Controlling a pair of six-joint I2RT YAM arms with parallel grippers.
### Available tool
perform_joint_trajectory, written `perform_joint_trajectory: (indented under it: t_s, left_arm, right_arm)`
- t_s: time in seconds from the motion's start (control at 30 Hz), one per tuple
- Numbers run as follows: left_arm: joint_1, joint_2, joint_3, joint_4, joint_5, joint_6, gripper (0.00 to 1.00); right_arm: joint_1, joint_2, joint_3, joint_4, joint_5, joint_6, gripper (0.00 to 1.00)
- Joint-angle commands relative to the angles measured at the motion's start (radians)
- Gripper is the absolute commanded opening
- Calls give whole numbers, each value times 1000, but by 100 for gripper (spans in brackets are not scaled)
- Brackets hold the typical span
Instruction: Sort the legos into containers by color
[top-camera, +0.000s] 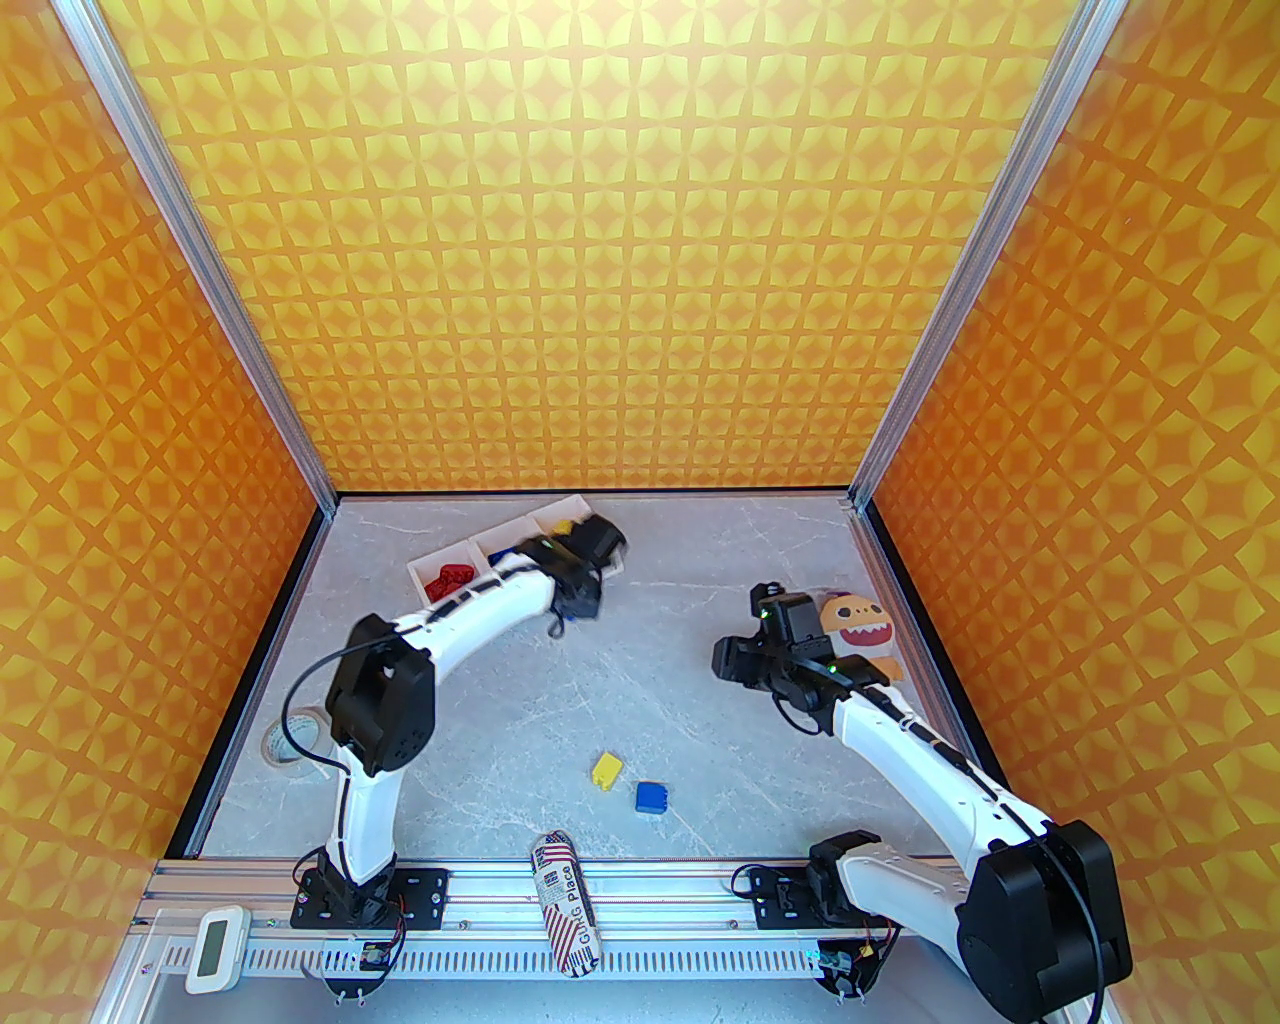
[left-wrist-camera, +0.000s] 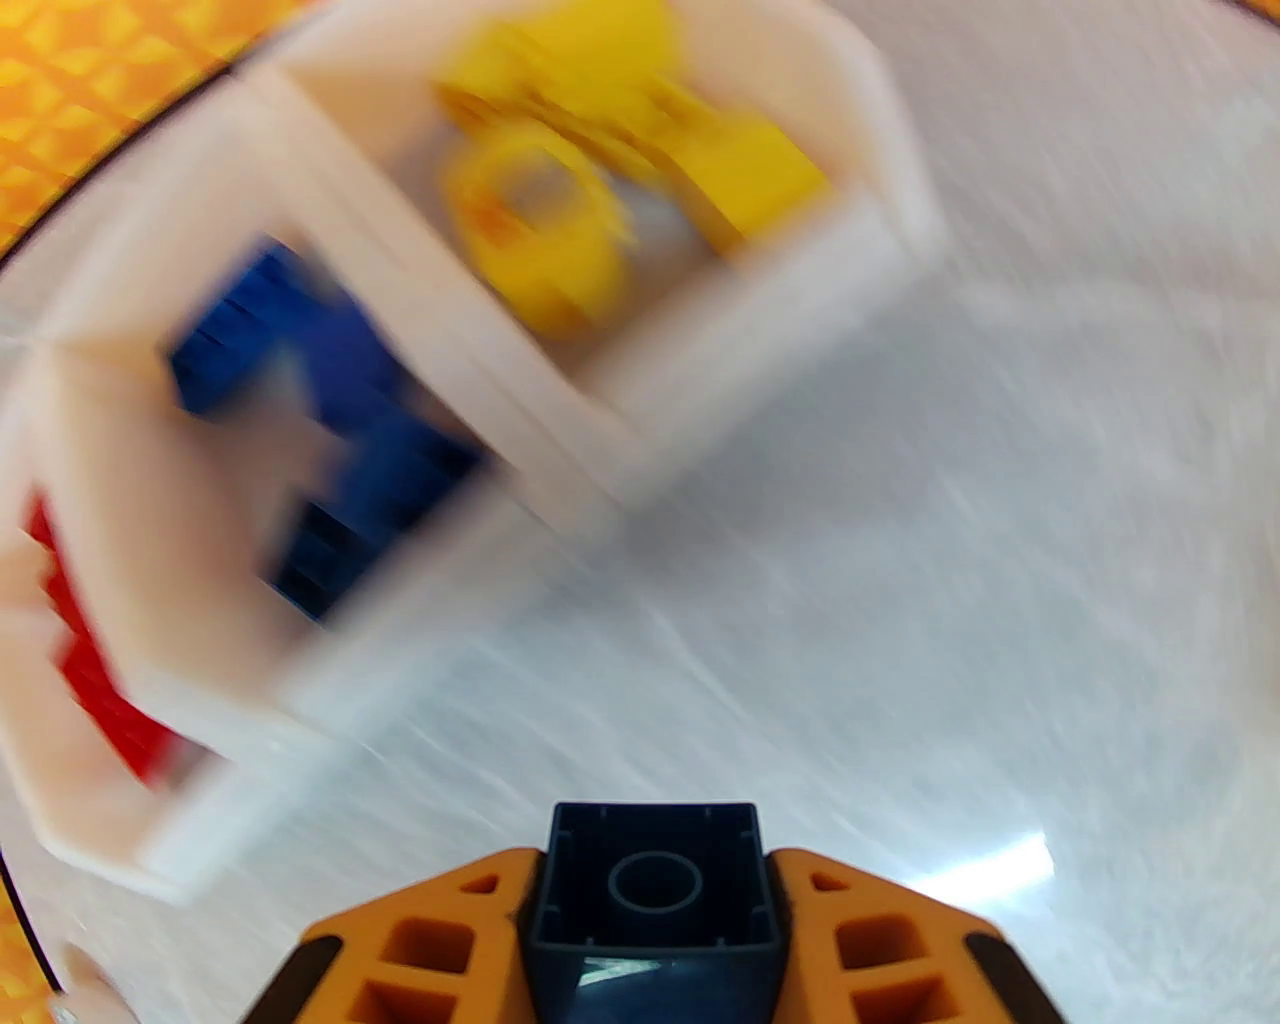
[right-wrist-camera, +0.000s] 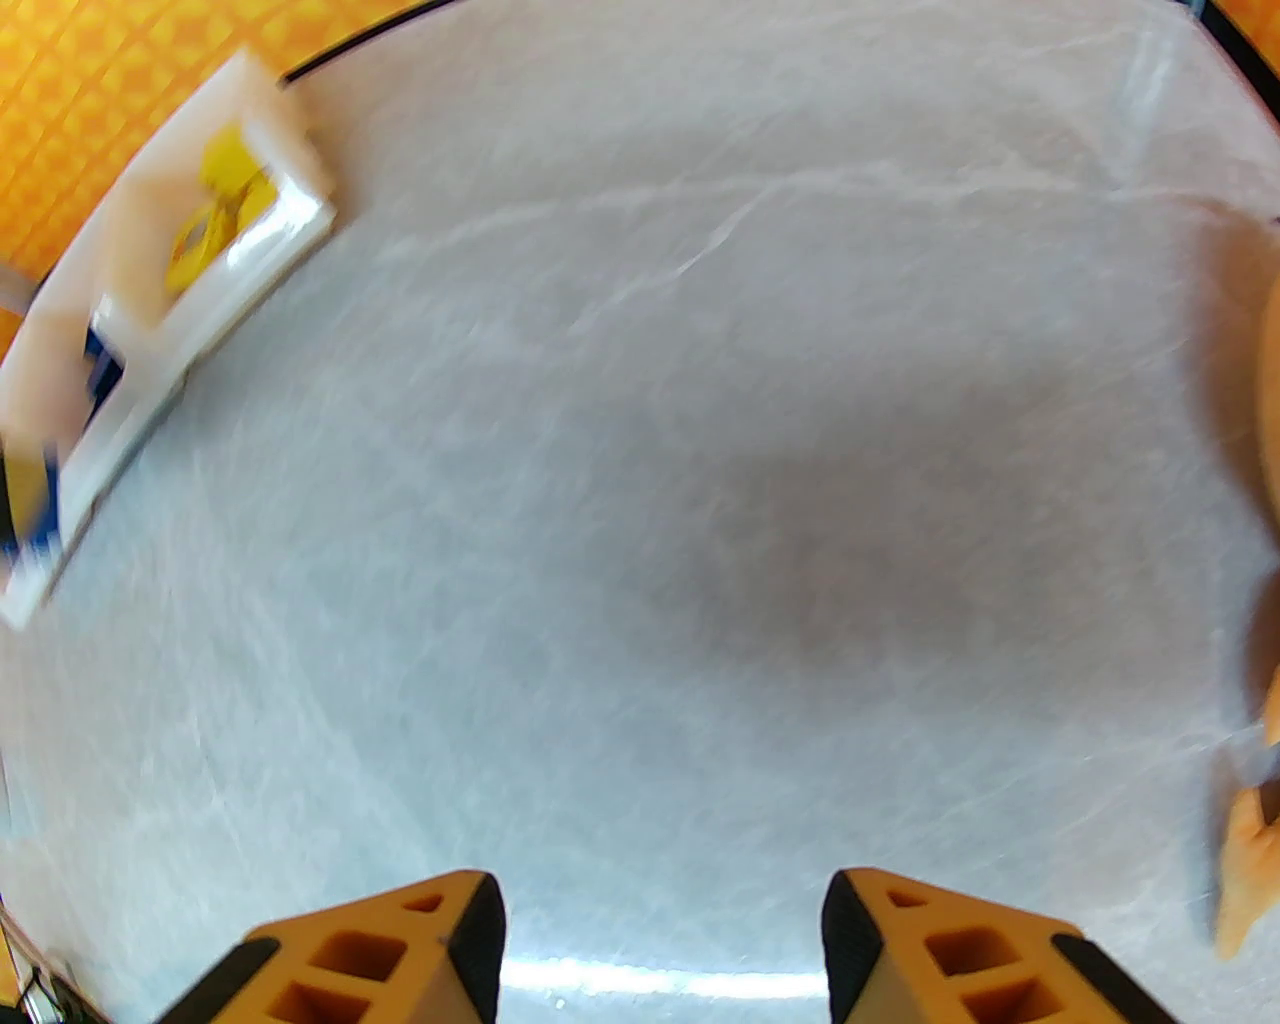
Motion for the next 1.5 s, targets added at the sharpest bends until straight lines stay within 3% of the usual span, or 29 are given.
perform_joint_trajectory:
  t_s: [0.0,0.2,0.6,0.63,0.7,0.73,0.8,1.1,1.47]
  left_arm:
    - [63,15,86,30,-27,79,28]
    - [161,126,266,10,-26,106,28]
    - [240,244,398,-8,-11,103,28]
    - [243,246,400,-7,-10,103,31]
    - [246,256,411,-9,0,106,64]
    - [246,256,414,-11,3,109,72]
    - [245,240,407,-12,15,113,78]
    - [199,-6,187,14,25,98,78]
    - [148,-393,-281,173,65,51,81]
  right_arm:
    - [64,-19,-27,6,-6,45,56]
    - [199,-50,-53,6,37,110,54]
    - [295,-67,-78,-11,50,119,54]
    - [300,-63,-77,-7,47,120,54]
    - [318,-53,-70,-9,41,118,55]
    - [329,-49,-65,-10,43,117,54]
    - [358,-45,-57,-9,40,108,55]
    - [505,-14,-24,6,27,-2,58]
    - [700,166,98,-4,42,-128,64]
